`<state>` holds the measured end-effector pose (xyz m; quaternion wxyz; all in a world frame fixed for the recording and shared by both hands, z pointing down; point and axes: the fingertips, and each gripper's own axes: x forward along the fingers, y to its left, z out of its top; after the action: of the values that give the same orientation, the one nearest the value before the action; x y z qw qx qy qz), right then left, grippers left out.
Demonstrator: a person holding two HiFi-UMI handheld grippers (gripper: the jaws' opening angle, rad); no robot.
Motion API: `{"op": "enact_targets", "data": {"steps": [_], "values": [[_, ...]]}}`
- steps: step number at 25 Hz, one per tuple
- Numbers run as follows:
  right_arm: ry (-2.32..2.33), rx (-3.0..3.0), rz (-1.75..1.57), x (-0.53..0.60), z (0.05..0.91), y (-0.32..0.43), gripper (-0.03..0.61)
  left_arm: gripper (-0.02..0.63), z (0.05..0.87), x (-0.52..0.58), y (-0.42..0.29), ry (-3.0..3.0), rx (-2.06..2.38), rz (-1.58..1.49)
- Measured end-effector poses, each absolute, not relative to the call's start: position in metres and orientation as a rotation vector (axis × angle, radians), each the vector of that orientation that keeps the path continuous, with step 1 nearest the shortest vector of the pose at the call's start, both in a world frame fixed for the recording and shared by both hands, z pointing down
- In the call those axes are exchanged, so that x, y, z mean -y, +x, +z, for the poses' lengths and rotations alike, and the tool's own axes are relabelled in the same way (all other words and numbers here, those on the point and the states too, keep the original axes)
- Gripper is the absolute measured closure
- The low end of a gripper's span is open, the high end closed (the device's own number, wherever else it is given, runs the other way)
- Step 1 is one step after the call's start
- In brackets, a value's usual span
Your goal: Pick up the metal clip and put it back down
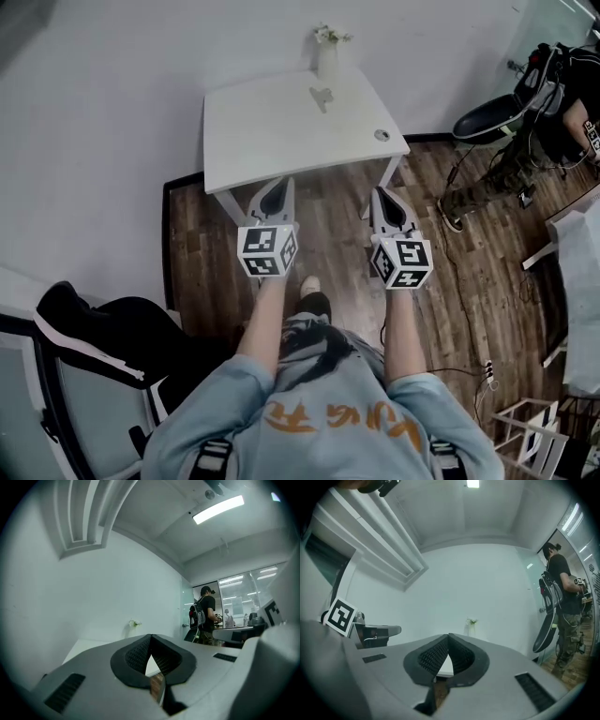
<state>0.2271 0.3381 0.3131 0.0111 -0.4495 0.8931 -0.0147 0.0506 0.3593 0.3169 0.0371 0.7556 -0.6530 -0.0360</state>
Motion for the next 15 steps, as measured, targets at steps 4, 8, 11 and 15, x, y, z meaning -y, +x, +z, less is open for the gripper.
{"op": "enact_targets", "data": {"steps": [4, 8, 11, 15], "values": [[-1.415, -2.814, -0.017, -0.294, 0.322, 0.223, 0.566, 0.589, 0.333, -0.309, 0.049, 2.319, 1.964, -0.143], [-1.458, -2.847, -0.036, -0.214, 0.338, 0.219, 0.566, 0.589, 0.35, -0.227, 0.04, 2.339, 1.885, -0.159], [-1.449, -2.877, -0.071, -0.139, 0.349, 0.197, 0.566, 0.589, 0.364, -0.161, -0.003, 2.238, 1.914, -0.201], [-1.43, -2.915, -0.116, -0.035, 0.369, 0.133, 0.566, 0.589, 0.398, -0.072, -0.071, 2.112, 1.945, -0.162]]}}
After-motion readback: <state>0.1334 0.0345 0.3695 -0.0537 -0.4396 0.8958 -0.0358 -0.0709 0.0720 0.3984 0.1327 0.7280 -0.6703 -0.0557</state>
